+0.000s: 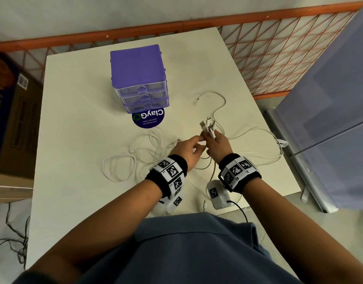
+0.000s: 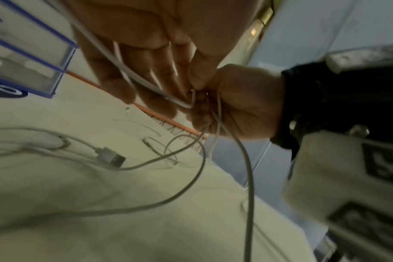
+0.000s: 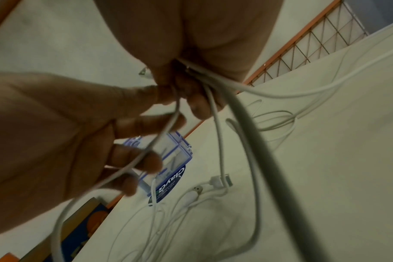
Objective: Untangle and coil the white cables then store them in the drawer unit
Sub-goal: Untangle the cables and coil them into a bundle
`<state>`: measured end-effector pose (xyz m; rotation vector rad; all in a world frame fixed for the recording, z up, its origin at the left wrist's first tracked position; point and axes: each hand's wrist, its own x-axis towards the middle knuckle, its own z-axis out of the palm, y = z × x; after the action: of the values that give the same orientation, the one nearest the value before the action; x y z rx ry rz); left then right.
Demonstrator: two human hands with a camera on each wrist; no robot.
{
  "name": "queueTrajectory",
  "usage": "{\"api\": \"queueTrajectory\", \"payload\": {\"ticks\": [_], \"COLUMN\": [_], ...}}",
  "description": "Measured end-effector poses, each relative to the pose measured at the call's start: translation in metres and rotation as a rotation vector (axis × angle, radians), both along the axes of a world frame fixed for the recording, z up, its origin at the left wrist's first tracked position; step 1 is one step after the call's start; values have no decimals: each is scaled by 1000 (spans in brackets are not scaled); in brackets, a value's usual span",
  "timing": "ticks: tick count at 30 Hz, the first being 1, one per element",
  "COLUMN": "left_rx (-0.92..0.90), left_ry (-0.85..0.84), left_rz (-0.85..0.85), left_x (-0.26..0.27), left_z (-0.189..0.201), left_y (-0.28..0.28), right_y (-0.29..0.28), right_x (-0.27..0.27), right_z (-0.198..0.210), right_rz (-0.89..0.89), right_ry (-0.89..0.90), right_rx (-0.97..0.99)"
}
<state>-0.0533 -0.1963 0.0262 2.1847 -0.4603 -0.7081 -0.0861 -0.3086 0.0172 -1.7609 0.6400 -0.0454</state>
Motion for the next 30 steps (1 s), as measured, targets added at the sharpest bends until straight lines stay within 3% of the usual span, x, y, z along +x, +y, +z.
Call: {"api": "queueTrajectory", "payload": {"ticks": [3,6,8,11,13,14,16,19,23,27,30], "left_rx": [212,209,245,146,33,16,114,368,462,512,450], "left_ry": [-35,111,177,391,450,416,189,-126,-192,-215,-243], "left_rz": [-88,-36,-130,-208,-83,26,127,-104,-235,-226,-168], "left_x": [4,8,10,20,30,36,48,62,69,73,73], "left_z": [-13,-26,-26,-13,-10,-13,-25,-48,-64,-68,-68], "left_y": [16,35,42,41,36,33,27,23,19,18,20], "right_y": [-8,-19,-21,-19,-18,-18,-18,-16,-16,-15,-14], "right_x": [0,2,2,1,0,-1,-2,-4,-9,-14,-14], "right_z": [-5,-5,-4,-3,-3,-4,-5,-8,-12,-12,-12], "right_rz": [-177,-303,-320,-341,-356,-351,-324,-285,-251,-229,-244], "right_ry": [-36,-88,-91,-65,-50,-40,-22,-12,0,31,47], "right_rx": [21,208,272,316,314,306,280,234,196,187,255]}}
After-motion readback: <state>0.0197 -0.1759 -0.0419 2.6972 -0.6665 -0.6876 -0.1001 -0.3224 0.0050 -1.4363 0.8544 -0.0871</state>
